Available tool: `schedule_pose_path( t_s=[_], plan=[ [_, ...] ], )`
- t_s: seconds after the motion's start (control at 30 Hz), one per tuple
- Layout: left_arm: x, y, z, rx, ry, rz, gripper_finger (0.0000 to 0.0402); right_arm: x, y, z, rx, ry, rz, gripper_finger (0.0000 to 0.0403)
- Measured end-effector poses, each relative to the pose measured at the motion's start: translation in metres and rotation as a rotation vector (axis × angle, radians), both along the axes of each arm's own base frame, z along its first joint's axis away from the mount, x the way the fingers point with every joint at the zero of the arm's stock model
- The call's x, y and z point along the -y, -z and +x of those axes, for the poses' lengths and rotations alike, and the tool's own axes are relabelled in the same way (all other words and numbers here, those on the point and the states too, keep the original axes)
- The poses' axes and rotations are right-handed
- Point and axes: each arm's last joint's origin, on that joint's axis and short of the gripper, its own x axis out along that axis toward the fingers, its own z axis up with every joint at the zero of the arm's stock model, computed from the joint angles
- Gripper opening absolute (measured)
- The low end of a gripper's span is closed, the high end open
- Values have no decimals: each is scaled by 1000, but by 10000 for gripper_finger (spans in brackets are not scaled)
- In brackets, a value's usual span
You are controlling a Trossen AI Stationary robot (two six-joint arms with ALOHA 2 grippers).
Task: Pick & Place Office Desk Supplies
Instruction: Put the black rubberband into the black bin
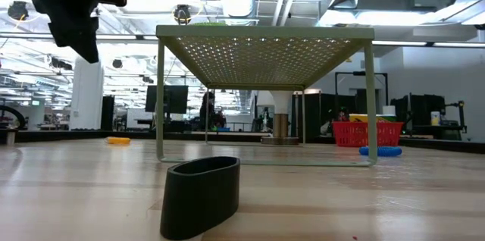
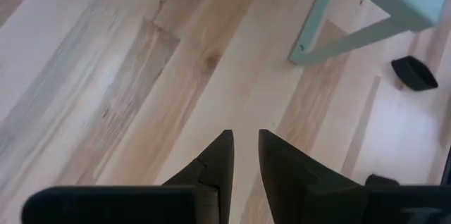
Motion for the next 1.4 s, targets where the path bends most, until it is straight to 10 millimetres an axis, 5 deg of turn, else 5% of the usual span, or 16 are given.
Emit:
schedule_pose_path(
  t_s=[0.57, 0.87, 1.4],
  plan=[
    [2, -4, 6, 83, -46, -31, 62, 9, 70, -10, -182, -6, -97, 0],
    [3, -7, 10, 129, -52, -54, 62, 6, 83, -17, -197, -63, -75, 7],
    [4, -9, 12, 164, -50, -69, 62, 6, 82, -20, -198, -71, -88, 179]
  ],
)
